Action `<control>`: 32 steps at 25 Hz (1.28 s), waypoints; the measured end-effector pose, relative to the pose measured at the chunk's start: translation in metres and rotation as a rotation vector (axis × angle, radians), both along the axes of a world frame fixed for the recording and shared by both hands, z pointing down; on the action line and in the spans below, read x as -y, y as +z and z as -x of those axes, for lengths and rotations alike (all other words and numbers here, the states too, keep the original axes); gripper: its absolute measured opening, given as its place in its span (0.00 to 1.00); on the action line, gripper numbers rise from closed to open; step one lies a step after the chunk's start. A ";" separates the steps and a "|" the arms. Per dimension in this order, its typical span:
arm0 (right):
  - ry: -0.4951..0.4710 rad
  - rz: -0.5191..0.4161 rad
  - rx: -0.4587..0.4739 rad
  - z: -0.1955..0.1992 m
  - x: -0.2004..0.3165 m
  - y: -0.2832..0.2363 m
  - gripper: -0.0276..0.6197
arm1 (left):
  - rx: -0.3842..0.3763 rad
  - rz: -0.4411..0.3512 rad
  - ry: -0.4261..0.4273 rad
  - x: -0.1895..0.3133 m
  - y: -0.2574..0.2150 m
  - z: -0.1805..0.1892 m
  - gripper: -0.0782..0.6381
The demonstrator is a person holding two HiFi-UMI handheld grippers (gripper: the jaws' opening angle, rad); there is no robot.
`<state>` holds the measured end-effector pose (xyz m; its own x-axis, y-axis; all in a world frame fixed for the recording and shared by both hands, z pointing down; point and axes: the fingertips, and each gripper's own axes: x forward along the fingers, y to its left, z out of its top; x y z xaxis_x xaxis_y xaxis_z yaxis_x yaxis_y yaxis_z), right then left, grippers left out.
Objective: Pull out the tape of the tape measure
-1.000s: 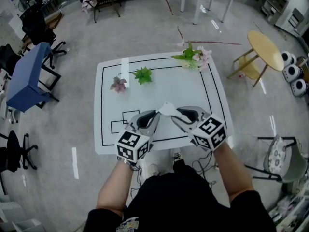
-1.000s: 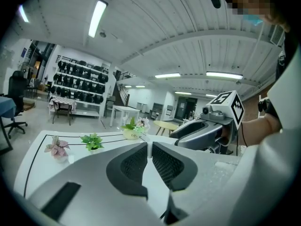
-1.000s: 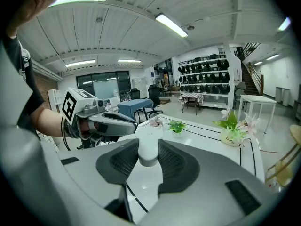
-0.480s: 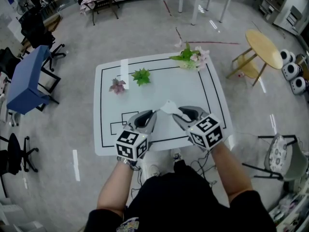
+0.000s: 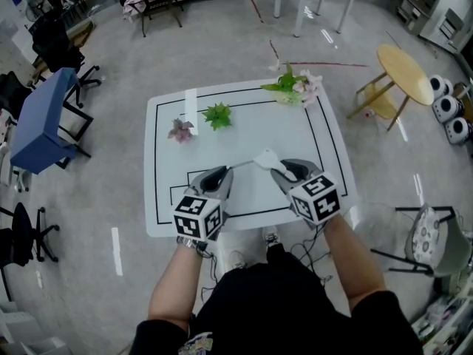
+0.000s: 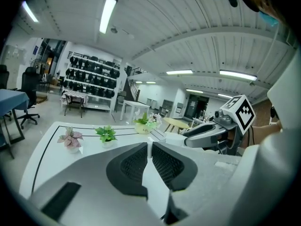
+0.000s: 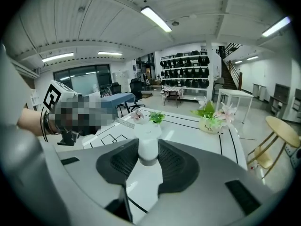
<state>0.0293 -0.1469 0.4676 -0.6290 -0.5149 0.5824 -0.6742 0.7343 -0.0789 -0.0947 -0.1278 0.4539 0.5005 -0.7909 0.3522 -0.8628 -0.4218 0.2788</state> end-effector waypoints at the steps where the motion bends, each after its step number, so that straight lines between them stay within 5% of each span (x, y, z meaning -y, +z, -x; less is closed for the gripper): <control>1: 0.012 0.001 -0.005 -0.003 0.002 0.001 0.24 | -0.001 0.006 -0.013 0.001 0.001 0.004 0.16; 32: 0.155 0.028 -0.007 -0.055 0.018 0.007 0.24 | 0.035 0.073 -0.185 0.004 0.006 0.055 0.16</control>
